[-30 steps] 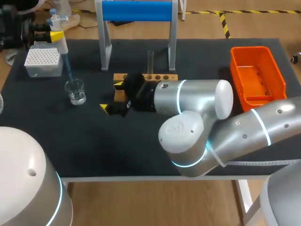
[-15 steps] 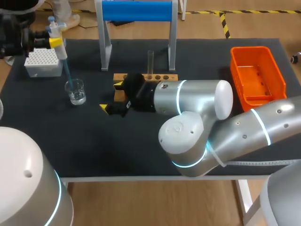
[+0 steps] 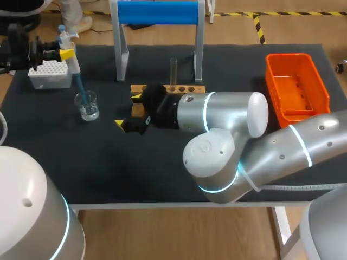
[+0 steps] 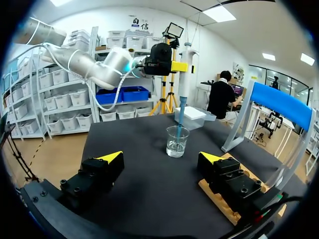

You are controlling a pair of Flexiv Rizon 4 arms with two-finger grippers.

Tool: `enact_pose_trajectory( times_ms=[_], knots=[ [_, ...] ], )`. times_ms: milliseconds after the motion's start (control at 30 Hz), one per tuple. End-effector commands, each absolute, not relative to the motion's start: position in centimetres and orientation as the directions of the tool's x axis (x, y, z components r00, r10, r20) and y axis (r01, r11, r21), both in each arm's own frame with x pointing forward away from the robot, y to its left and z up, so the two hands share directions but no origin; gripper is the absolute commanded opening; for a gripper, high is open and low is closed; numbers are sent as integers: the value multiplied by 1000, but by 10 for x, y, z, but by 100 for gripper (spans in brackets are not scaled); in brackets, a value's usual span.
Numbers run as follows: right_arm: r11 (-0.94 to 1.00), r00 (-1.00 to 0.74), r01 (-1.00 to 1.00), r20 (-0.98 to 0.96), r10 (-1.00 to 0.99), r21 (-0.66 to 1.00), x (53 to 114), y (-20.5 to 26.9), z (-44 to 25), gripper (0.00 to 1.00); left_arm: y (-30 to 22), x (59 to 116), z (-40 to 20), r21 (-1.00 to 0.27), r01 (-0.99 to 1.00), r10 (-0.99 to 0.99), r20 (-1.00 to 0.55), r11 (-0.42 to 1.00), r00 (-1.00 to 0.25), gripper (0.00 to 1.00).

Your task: Invert the test tube, pick up the pipette, mount the tip to pipette, aspirate from beaker and dispense into the tube, eject the tip, return the pipette, and cap with the stopper.

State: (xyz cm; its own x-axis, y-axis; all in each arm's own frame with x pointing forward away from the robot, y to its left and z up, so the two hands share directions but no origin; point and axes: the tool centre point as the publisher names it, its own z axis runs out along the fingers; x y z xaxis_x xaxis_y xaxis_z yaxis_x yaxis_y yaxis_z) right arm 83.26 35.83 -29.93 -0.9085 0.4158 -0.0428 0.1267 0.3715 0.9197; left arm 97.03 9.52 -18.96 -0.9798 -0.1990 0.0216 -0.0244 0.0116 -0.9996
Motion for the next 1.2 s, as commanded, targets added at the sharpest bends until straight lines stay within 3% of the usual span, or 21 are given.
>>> enact_pose_trajectory(
  times_ms=[33, 1200],
  knots=[
    [369, -907, 127, -43, 419, 921, 832, 360, -301, 100, 97, 973, -196, -1000, -24, -193, 23, 1, -981, 0],
    [369, -907, 127, -43, 419, 921, 832, 360, -301, 100, 100, 975, -217, -998, -67, -208, 69, -18, -976, 0]
  ],
)
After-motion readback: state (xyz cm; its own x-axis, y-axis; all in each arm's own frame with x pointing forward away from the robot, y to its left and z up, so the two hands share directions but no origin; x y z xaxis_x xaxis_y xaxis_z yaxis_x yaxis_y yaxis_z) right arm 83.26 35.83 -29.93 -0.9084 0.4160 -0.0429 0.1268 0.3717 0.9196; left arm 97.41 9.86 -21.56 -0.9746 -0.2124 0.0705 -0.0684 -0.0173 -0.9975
